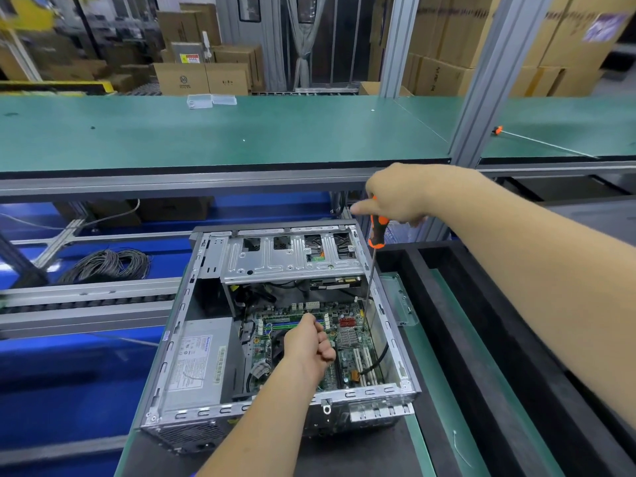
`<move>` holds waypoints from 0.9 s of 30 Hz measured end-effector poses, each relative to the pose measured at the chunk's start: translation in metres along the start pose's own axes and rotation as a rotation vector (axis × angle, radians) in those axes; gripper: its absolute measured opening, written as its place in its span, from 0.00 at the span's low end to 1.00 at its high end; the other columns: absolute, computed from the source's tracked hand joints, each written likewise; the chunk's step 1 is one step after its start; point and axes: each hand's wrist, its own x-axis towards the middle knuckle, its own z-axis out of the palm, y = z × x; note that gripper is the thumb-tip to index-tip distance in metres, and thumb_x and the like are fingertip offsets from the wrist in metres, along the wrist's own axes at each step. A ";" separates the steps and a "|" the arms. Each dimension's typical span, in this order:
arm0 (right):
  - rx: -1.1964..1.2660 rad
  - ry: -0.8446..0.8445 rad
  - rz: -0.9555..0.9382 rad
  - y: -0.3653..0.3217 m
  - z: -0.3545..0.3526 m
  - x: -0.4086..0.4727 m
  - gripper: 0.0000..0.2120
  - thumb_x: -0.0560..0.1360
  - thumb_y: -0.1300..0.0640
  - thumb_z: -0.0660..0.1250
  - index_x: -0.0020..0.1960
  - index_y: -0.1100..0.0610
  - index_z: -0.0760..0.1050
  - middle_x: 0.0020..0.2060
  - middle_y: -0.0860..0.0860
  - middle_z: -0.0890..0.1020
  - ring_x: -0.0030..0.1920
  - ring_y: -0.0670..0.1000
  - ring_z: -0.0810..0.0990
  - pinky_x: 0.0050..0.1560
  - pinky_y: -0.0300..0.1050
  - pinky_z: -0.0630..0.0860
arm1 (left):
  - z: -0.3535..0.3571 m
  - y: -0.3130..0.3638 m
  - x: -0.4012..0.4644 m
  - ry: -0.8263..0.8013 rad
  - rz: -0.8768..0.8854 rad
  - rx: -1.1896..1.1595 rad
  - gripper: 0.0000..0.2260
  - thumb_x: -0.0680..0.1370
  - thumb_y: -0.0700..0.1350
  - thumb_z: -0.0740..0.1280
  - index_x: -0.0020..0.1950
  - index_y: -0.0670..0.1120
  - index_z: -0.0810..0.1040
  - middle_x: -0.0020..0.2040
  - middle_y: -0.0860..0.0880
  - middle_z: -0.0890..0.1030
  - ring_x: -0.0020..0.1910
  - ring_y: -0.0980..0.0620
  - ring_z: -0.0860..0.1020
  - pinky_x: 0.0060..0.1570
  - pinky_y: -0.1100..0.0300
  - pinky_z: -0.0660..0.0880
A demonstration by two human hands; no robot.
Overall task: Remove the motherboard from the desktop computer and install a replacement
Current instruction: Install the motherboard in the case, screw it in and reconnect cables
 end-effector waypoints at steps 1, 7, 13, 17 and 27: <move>0.001 0.023 -0.030 0.001 0.001 0.002 0.17 0.82 0.45 0.58 0.52 0.59 0.75 0.41 0.54 0.82 0.37 0.55 0.80 0.39 0.47 0.76 | 0.000 0.000 0.000 0.001 0.000 0.005 0.14 0.82 0.40 0.57 0.36 0.45 0.65 0.25 0.52 0.59 0.21 0.55 0.54 0.20 0.63 0.53; 0.035 0.019 -0.045 -0.003 0.000 -0.003 0.19 0.80 0.41 0.61 0.51 0.58 0.75 0.35 0.51 0.82 0.32 0.53 0.82 0.38 0.46 0.78 | 0.000 0.000 0.001 0.001 0.002 -0.003 0.14 0.82 0.40 0.58 0.36 0.45 0.64 0.26 0.51 0.59 0.22 0.54 0.54 0.20 0.64 0.53; 0.057 0.000 -0.046 -0.002 0.000 -0.003 0.16 0.79 0.44 0.65 0.56 0.56 0.73 0.38 0.46 0.79 0.36 0.51 0.80 0.35 0.44 0.72 | -0.001 -0.001 0.003 -0.004 0.007 -0.020 0.14 0.82 0.41 0.58 0.36 0.45 0.65 0.27 0.51 0.60 0.22 0.54 0.55 0.21 0.64 0.53; -0.004 0.007 -0.073 -0.004 0.000 -0.001 0.10 0.81 0.52 0.61 0.54 0.57 0.77 0.40 0.52 0.81 0.38 0.53 0.81 0.45 0.50 0.80 | -0.002 0.000 0.004 -0.012 -0.006 -0.032 0.14 0.83 0.41 0.58 0.36 0.45 0.66 0.27 0.51 0.61 0.23 0.55 0.54 0.21 0.64 0.53; 0.054 0.000 -0.108 -0.008 -0.001 -0.004 0.09 0.76 0.55 0.66 0.56 0.53 0.74 0.46 0.50 0.81 0.44 0.54 0.81 0.47 0.50 0.79 | -0.002 0.000 0.001 -0.003 -0.002 -0.027 0.14 0.82 0.40 0.57 0.36 0.45 0.65 0.27 0.51 0.59 0.23 0.54 0.54 0.21 0.64 0.52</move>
